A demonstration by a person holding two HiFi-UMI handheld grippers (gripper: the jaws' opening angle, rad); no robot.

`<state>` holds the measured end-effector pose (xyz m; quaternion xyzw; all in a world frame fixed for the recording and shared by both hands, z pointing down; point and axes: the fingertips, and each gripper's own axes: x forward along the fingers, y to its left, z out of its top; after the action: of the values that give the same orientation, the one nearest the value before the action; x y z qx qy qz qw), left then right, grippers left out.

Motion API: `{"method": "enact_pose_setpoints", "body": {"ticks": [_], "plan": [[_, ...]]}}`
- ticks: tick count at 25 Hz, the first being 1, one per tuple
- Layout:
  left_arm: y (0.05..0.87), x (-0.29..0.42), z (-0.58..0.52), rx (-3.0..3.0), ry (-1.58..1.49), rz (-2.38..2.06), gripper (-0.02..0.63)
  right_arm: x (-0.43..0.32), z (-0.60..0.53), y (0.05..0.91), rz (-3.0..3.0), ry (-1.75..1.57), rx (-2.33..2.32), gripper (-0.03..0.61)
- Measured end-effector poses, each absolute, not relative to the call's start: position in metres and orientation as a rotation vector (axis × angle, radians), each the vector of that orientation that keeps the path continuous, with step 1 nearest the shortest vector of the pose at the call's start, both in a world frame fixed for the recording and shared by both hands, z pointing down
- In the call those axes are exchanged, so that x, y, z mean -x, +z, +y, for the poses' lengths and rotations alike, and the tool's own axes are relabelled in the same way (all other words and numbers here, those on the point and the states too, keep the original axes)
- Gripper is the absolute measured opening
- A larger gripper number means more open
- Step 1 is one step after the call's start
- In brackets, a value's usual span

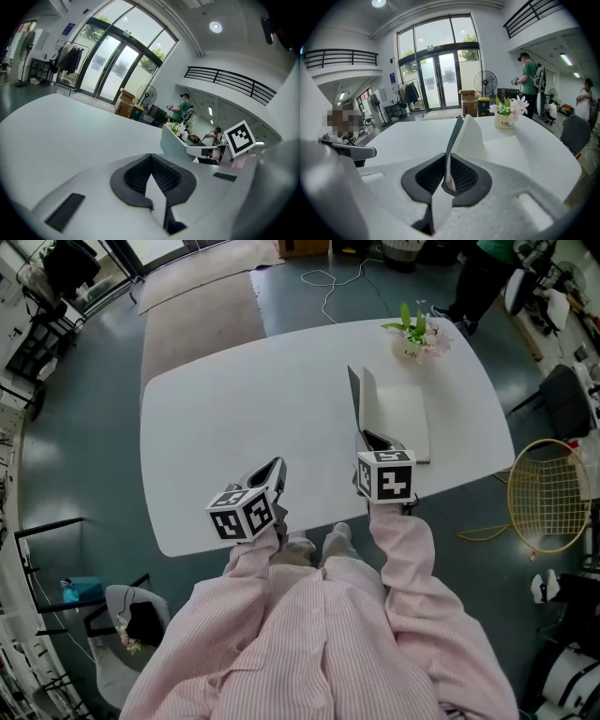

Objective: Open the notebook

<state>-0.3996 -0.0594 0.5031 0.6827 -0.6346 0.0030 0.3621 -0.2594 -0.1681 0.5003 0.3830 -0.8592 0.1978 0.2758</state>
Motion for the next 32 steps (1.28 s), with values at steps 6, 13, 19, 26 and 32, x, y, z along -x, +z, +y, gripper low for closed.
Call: {"method": "enact_pose_setpoints", "body": {"ticks": [6,13,19,26,32], "plan": [[0.506,0.422,-0.049,-1.748,0.007,-1.629,-0.002,0.283,-0.160,0.519,-2.275,0.507,-1.044,0.035],[0.508,0.448,-0.037,-1.725,0.006,-1.642,-0.002,0.306,-0.153,0.543,-2.212,0.450,-1.063,0.037],[0.513,0.467,-0.028,-1.700,0.006,-1.653,-0.002,0.318,-0.149,0.563,-2.185,0.479,-1.077,0.037],[0.518,0.481,-0.020,-1.680,0.011,-1.656,-0.002,0.329,-0.147,0.587,-2.141,0.509,-1.094,0.037],[0.524,0.489,-0.017,-1.671,0.018,-1.657,-0.002,0.333,-0.145,0.601,-2.135,0.553,-1.093,0.038]]}}
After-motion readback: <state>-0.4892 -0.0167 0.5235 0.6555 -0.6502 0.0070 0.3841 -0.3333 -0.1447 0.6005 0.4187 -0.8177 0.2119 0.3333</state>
